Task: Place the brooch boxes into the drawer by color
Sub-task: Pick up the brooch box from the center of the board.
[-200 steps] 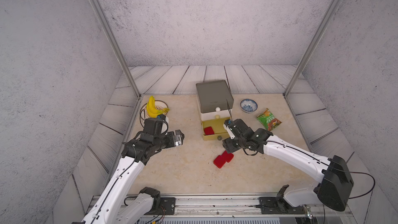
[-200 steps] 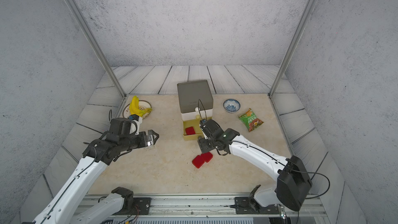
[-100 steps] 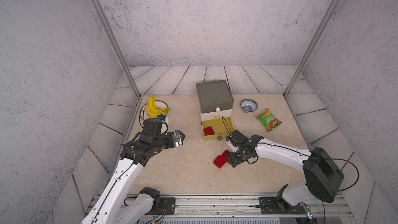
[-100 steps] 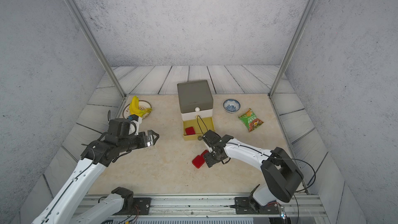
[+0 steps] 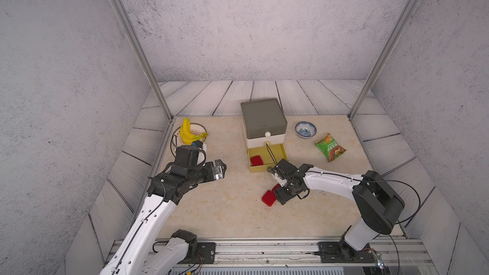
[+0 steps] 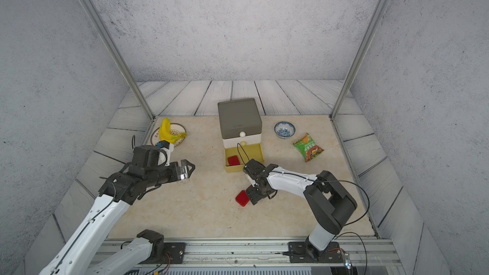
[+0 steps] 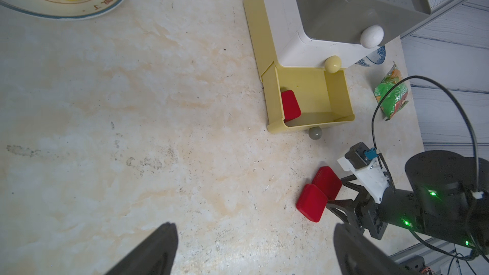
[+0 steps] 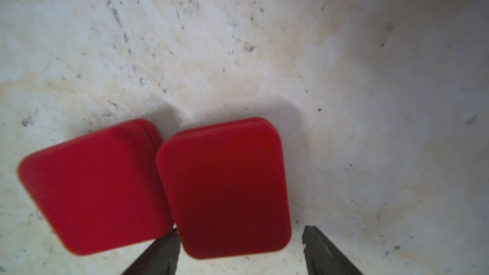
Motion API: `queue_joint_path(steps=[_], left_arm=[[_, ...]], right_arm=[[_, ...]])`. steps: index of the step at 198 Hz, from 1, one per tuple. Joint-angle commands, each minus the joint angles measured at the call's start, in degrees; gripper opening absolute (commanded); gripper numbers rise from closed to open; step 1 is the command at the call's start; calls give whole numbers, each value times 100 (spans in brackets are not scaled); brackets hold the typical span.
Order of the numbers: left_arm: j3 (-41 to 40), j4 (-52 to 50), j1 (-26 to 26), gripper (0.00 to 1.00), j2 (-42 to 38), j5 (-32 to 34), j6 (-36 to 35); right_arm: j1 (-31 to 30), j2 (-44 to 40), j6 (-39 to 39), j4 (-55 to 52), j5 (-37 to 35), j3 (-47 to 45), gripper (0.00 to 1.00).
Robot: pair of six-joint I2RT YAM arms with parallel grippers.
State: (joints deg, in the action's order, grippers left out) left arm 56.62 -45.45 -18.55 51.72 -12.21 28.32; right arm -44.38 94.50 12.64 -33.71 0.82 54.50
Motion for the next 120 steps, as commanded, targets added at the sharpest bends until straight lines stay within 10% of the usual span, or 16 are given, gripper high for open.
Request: queue_joint_path(steps=[1,120], left_arm=[[156,-78,-44,98,11,45,-90],[174,-60,-41,98,117,78,-170]], right_arm=[[30,135,-153,62,-134,211,78],[27,-277,-77,-185,-144,587,49]])
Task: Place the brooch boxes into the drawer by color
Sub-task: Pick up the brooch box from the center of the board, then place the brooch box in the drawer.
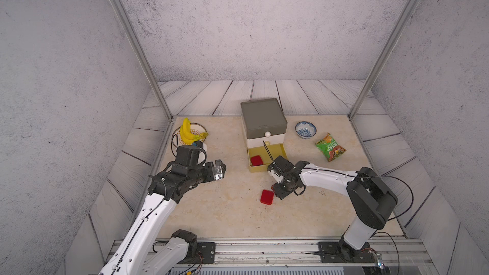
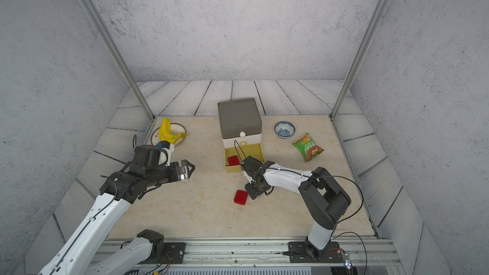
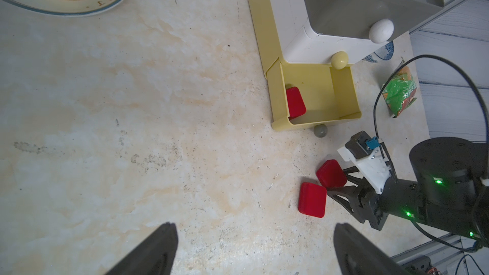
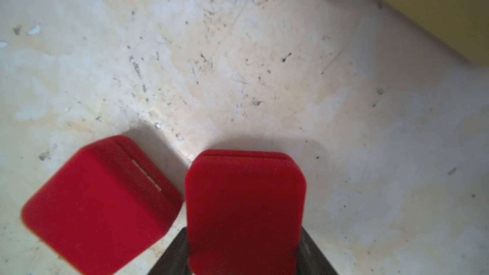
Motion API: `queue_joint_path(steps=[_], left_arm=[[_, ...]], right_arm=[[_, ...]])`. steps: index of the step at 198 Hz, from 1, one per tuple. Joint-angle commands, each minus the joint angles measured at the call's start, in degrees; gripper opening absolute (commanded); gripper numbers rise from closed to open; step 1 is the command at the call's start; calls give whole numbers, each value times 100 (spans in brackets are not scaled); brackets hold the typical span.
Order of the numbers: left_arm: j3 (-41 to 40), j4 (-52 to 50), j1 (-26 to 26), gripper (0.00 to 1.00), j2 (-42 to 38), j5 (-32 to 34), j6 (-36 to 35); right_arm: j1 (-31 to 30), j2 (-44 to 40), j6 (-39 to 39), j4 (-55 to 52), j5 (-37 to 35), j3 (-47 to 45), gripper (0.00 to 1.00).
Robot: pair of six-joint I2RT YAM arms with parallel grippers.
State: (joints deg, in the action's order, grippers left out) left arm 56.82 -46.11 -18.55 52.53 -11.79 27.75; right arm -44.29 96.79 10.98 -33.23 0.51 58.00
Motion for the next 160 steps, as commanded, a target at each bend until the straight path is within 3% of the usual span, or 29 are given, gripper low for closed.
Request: queue_joint_path(steps=[1,45,101,160], left_arm=[[154,5,-47,98,37,37,-112],[199,74,-44,98,141,-5,-91],[250,8,-44,98,85,25,-80],[172,-13,-44,98,-22,106,-53]], right_arm=[[13,-527,89,-235,-122,247,49],[26,-1045,-152,-470,-413,862,50],[562,83,-280,-576,-108,2140,50],[670,1007,-157,-301,-95,2833,49]])
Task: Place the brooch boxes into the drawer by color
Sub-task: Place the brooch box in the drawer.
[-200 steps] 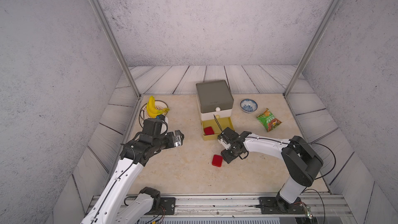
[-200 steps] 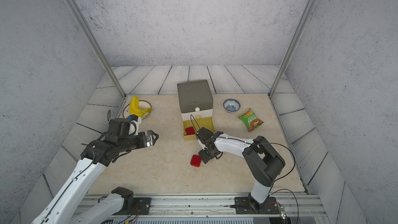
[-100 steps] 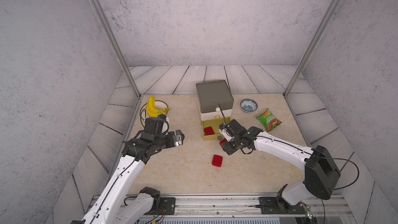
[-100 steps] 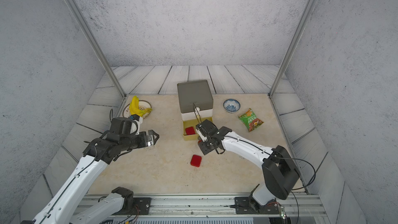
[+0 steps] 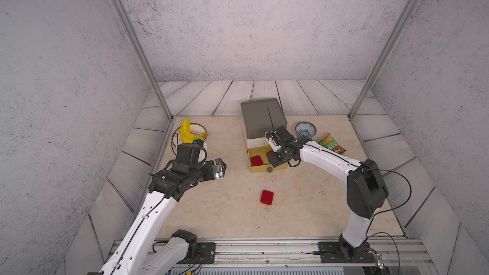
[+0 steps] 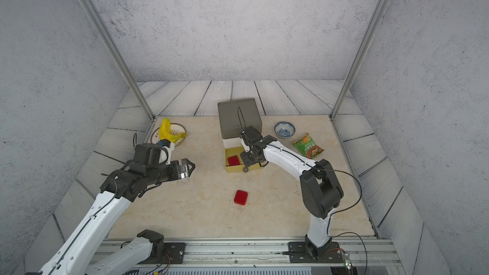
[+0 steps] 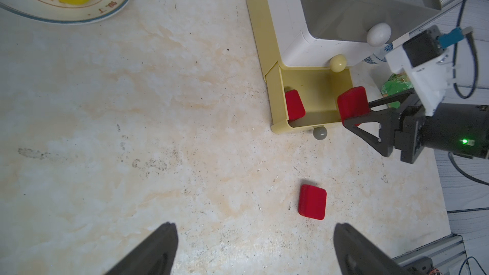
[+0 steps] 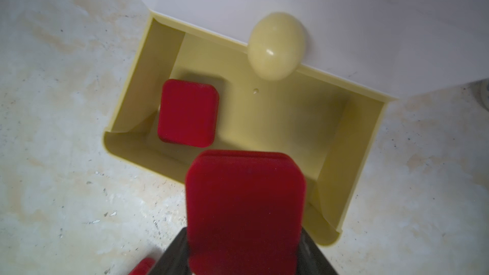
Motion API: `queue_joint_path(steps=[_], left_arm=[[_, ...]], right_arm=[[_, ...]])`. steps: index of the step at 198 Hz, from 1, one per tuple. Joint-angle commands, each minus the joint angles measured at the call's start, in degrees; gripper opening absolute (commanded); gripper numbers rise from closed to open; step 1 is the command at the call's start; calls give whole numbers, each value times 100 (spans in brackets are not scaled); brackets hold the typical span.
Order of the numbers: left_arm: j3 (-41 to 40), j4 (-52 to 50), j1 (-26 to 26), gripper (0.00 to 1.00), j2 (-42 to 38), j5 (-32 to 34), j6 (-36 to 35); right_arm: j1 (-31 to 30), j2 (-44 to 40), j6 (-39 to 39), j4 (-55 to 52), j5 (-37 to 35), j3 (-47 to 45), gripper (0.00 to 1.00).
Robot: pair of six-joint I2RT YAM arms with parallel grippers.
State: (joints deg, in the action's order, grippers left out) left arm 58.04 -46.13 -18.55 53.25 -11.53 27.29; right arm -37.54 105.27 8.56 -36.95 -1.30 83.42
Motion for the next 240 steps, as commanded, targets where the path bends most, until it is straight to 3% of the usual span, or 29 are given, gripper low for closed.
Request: queue_joint_path(steps=[1,196,240], left_arm=[[41,-15,-44,98,-95,80,-6],[-96,65,-33,98,-52,107,-134],[-126,113,-32,98,-27,59,-119]], right_arm=[[-7,173,89,76,86,299,49],[1,749,612,791,-450,-145,49],[0,723,603,813,-449,-154,65]])
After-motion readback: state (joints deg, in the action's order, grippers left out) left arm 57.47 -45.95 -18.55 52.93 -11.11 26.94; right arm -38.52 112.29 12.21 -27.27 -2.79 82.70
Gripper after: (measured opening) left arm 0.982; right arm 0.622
